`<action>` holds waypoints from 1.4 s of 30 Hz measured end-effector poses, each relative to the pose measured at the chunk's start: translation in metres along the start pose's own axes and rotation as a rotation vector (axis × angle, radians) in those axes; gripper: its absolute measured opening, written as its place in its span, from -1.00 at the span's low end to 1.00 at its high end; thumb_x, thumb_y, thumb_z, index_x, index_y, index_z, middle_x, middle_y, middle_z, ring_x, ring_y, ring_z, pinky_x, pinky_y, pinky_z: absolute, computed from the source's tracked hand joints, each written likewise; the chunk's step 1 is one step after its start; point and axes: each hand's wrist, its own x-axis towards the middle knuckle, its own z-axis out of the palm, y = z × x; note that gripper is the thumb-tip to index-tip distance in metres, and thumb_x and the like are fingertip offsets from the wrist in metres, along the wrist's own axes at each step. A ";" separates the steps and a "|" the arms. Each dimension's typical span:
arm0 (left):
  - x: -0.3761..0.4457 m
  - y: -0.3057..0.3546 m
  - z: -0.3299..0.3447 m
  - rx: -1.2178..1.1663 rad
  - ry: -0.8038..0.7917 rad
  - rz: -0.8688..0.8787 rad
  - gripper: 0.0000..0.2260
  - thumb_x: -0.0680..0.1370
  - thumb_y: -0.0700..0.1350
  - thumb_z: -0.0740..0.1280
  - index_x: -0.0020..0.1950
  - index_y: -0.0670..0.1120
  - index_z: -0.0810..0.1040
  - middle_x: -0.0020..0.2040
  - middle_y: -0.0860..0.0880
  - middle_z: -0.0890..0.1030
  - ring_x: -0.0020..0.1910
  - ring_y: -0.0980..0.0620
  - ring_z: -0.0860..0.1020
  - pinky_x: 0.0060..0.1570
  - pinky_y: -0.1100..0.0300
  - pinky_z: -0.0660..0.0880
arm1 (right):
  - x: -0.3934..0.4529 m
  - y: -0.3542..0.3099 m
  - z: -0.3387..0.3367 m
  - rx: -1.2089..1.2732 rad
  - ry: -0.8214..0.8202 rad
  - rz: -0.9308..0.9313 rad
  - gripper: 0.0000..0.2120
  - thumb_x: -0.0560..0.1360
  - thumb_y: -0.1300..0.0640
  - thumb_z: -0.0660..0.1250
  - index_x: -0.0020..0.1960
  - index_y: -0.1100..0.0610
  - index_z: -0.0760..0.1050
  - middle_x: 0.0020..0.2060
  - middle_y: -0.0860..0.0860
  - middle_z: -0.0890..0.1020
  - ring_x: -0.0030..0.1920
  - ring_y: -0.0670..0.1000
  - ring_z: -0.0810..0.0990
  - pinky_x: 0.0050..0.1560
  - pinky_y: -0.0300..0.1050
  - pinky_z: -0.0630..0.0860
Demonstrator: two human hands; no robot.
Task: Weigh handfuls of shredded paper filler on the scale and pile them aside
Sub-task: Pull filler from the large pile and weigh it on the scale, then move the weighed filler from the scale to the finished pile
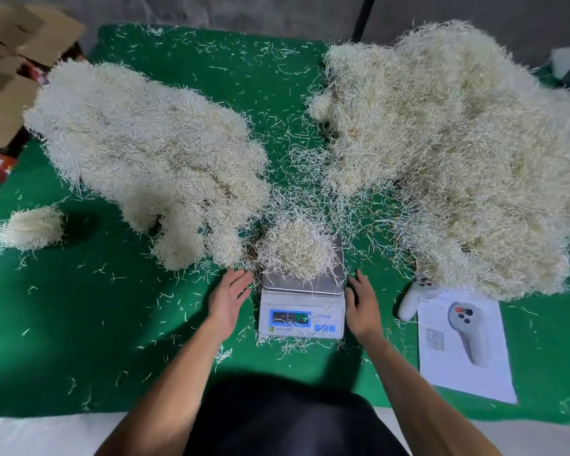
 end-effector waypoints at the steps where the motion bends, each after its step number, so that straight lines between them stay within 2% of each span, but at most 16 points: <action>1: -0.001 0.000 0.001 0.017 0.003 0.001 -0.55 0.71 0.12 0.11 0.46 -0.15 0.40 0.33 -0.05 0.61 0.29 0.07 0.57 0.43 0.10 0.36 | 0.000 -0.002 0.001 0.024 0.016 0.014 -0.61 0.73 0.14 0.13 0.50 0.24 0.41 0.60 0.08 0.27 0.62 0.08 0.16 0.62 0.09 0.09; 12: -0.001 -0.008 0.009 0.080 0.058 0.043 -0.61 0.71 0.10 0.14 0.37 -0.14 0.49 0.28 -0.07 0.63 0.24 0.08 0.59 0.42 0.10 0.36 | 0.001 -0.008 -0.003 0.190 0.054 0.103 -0.53 0.75 -0.02 0.06 0.59 0.15 0.31 0.60 0.01 0.28 0.62 0.03 0.17 0.62 0.08 0.11; 16: -0.003 -0.004 0.010 0.090 0.060 0.032 -0.60 0.71 0.09 0.13 0.38 -0.15 0.48 0.29 -0.09 0.62 0.31 0.02 0.56 0.48 0.05 0.32 | 0.003 -0.006 -0.008 0.198 0.032 0.101 -0.52 0.74 -0.06 0.06 0.59 0.12 0.30 0.58 0.05 0.32 0.59 0.04 0.23 0.60 0.07 0.16; 18: -0.004 0.003 0.016 0.113 0.053 0.012 -0.56 0.71 0.13 0.11 0.44 -0.14 0.44 0.37 -0.12 0.56 0.38 -0.05 0.50 0.48 0.03 0.31 | 0.007 -0.012 -0.012 0.235 0.030 0.144 -0.50 0.74 -0.11 0.04 0.51 0.18 0.41 0.47 0.14 0.47 0.50 0.12 0.39 0.49 0.02 0.34; 20: -0.005 0.019 0.029 0.181 0.059 0.063 -0.45 0.68 0.24 0.10 0.55 -0.07 0.32 0.49 -0.11 0.44 0.44 -0.05 0.43 0.50 -0.02 0.28 | 0.014 -0.032 -0.020 0.326 0.138 0.140 -0.41 0.72 -0.22 0.01 0.41 0.20 0.49 0.26 0.09 0.61 0.33 0.10 0.55 0.19 -0.17 0.47; 22: -0.008 0.042 0.050 0.313 0.089 0.185 -0.36 0.61 0.38 0.07 0.62 0.09 0.21 0.60 0.05 0.25 0.55 0.04 0.25 0.55 -0.04 0.13 | 0.022 -0.067 -0.022 0.397 0.244 0.031 -0.35 0.68 -0.32 -0.02 0.48 0.13 0.43 0.29 0.03 0.60 0.34 0.03 0.54 0.27 -0.20 0.45; 24: -0.014 0.062 0.082 0.392 0.069 0.229 -0.41 0.60 0.41 0.04 0.58 0.21 0.25 0.60 0.15 0.21 0.55 0.14 0.17 0.52 0.02 0.05 | 0.029 -0.112 -0.008 0.424 0.123 -0.088 -0.30 0.65 -0.40 -0.04 0.56 0.04 0.34 0.42 -0.04 0.51 0.41 -0.13 0.44 0.41 -0.16 0.36; 26: -0.021 0.075 0.115 0.303 0.019 0.166 -0.54 0.67 0.27 0.10 0.51 0.14 0.41 0.53 0.06 0.38 0.46 0.08 0.36 0.44 0.11 0.19 | 0.028 -0.158 0.016 0.501 -0.105 -0.109 -0.26 0.60 -0.46 0.03 0.59 -0.01 0.29 0.50 -0.08 0.42 0.45 -0.19 0.36 0.48 -0.17 0.26; 29: -0.022 0.090 0.135 -0.129 0.058 0.094 -0.73 0.72 -0.01 0.19 0.36 -0.01 0.54 0.42 -0.01 0.52 0.37 0.03 0.50 0.45 0.04 0.35 | 0.045 -0.209 0.034 0.678 -0.150 -0.028 -0.37 0.59 -0.24 0.35 0.49 0.14 0.43 0.40 0.05 0.55 0.42 0.03 0.49 0.48 -0.05 0.37; 31: -0.032 0.106 0.125 -0.133 0.151 0.265 -0.76 0.68 -0.16 0.25 0.32 0.02 0.54 0.38 0.12 0.53 0.34 0.19 0.48 0.43 0.13 0.36 | 0.062 -0.234 0.027 0.726 -0.063 -0.016 -0.47 0.59 -0.04 0.43 0.46 0.19 0.44 0.18 -0.04 0.66 0.36 0.09 0.55 0.28 -0.29 0.47; 32: -0.036 0.113 0.119 -0.070 0.206 0.364 -0.74 0.66 -0.12 0.30 0.34 0.03 0.54 0.33 0.18 0.54 0.29 0.26 0.50 0.37 0.20 0.39 | 0.070 -0.244 0.022 0.795 -0.001 -0.005 -0.53 0.60 0.04 0.42 0.45 0.16 0.45 0.09 -0.12 0.67 0.34 0.09 0.56 0.19 -0.40 0.45; 34: -0.037 0.129 0.113 0.046 0.231 0.447 -0.61 0.60 0.12 0.35 0.40 0.05 0.49 0.30 0.24 0.51 0.30 0.24 0.49 0.27 0.24 0.40 | 0.071 -0.269 0.009 0.949 0.071 -0.004 -0.57 0.61 0.11 0.40 0.46 0.03 0.43 0.25 -0.12 0.59 0.37 -0.07 0.51 0.29 -0.37 0.32; 36: -0.036 0.154 0.112 0.174 0.044 0.397 -0.53 0.59 0.29 0.26 0.37 0.04 0.53 0.29 0.11 0.59 0.29 0.10 0.55 0.26 0.11 0.45 | 0.055 -0.281 0.011 0.821 0.045 -0.180 -0.60 0.65 0.11 0.34 0.47 -0.04 0.43 0.37 -0.16 0.51 0.33 -0.27 0.47 0.38 -0.35 0.32; 39: -0.030 0.182 0.084 0.304 0.090 0.433 -0.56 0.70 0.21 0.07 0.05 0.00 0.64 -0.06 -0.07 0.71 -0.02 0.02 0.68 0.01 0.09 0.54 | 0.033 -0.286 0.032 0.414 -0.069 -0.621 -0.66 0.73 0.07 0.17 0.48 0.06 0.44 0.50 0.01 0.44 0.51 -0.09 0.35 0.57 -0.03 0.24; 40: -0.030 0.184 0.076 0.381 0.125 0.461 -0.55 0.72 0.17 0.02 0.04 -0.01 0.63 -0.05 -0.10 0.71 -0.07 0.06 0.69 -0.09 0.14 0.55 | 0.029 -0.289 0.036 0.352 -0.111 -0.711 -0.63 0.75 -0.02 0.11 0.49 0.03 0.44 0.54 0.00 0.38 0.56 -0.10 0.28 0.60 -0.02 0.18; 42: -0.025 0.182 0.071 0.523 0.073 0.507 -0.66 0.76 -0.01 0.04 0.21 -0.07 0.59 0.22 -0.11 0.64 0.08 0.19 0.63 -0.12 0.37 0.54 | 0.039 -0.308 0.033 0.337 -0.115 -0.710 -0.52 0.75 -0.16 -0.02 0.53 0.00 0.40 0.58 -0.05 0.31 0.58 -0.15 0.22 0.62 0.02 0.17</action>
